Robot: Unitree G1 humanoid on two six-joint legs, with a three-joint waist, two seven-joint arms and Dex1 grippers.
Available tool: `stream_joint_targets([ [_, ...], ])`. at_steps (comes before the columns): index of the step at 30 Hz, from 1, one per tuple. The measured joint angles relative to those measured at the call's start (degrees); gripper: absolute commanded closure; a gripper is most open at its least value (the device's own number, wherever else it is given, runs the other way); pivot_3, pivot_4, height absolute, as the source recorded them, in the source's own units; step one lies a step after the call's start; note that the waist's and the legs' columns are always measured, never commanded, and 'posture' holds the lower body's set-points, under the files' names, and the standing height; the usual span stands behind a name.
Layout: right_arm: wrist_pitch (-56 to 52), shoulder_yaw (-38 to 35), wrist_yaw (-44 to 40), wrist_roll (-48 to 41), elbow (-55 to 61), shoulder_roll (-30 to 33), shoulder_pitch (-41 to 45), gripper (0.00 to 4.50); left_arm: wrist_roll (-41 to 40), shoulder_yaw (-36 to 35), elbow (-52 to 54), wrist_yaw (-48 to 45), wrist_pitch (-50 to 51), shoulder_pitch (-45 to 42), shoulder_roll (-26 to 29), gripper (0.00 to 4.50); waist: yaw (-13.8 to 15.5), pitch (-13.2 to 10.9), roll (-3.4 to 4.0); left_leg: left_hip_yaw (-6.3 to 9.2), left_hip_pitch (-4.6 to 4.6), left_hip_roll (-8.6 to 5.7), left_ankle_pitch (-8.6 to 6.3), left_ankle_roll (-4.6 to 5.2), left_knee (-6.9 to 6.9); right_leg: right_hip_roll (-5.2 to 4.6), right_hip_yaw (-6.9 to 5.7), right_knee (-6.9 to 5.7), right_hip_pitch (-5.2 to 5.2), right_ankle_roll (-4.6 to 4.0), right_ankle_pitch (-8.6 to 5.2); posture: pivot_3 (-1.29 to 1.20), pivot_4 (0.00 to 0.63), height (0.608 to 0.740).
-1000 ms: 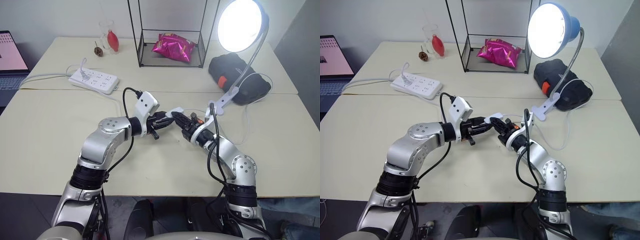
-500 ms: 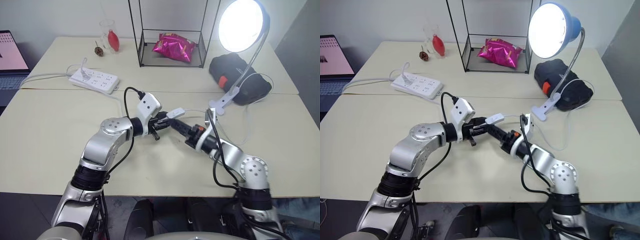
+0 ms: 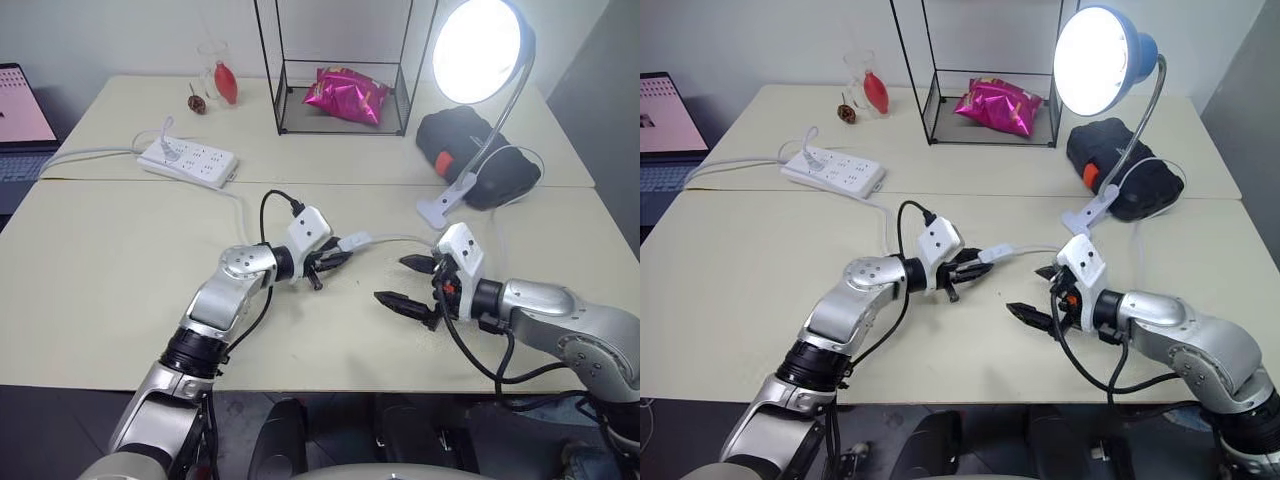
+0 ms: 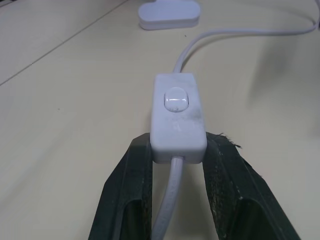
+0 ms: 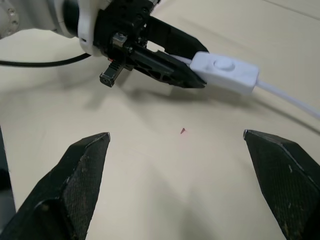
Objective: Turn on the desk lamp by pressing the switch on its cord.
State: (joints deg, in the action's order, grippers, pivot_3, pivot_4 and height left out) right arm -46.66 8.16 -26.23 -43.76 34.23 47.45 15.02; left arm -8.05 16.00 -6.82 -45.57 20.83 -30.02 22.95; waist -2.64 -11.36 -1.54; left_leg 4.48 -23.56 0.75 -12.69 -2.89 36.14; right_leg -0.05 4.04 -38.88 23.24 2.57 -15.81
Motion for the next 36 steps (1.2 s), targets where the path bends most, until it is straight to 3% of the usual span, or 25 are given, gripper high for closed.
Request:
stream_joint_targets([
  [7, 5.7, -0.8, -6.7, 7.1, -2.9, 1.5, 1.8, 0.00, 2.1, 1.5, -4.7, -2.5, -4.4, -0.4, -0.6, 3.43, 0.4, 0.0, 0.00, 0.01, 0.00, -0.01, 0.00, 0.00, 0.01, -0.03, -0.01, -0.02, -0.01, -0.01, 0.01, 0.00, 0.150, 0.740],
  [22, 7.6, -3.7, -13.8, 10.1, -6.2, 0.6, 3.3, 0.00, 2.3, -1.1, -4.2, -4.0, -5.9, 0.3, 0.6, 0.20, 0.7, 0.0, 0.00, 0.03, 0.02, 0.00, 0.00, 0.00, 0.06, -0.03, -0.03, -0.08, -0.03, -0.07, 0.05, 0.00, 0.150, 0.740],
  [36, 13.5, -10.6, -20.5, 11.8, -13.8, 1.1, 4.1, 0.00, -6.9, -17.6, 14.6, -3.7, 2.6, 5.1, 11.8, 0.20, 0.8, 0.0, 0.00, 0.00, 0.07, 0.00, 0.00, 0.00, 0.15, -0.06, -0.03, -0.10, -0.08, -0.05, 0.07, 0.00, 0.150, 0.740],
])
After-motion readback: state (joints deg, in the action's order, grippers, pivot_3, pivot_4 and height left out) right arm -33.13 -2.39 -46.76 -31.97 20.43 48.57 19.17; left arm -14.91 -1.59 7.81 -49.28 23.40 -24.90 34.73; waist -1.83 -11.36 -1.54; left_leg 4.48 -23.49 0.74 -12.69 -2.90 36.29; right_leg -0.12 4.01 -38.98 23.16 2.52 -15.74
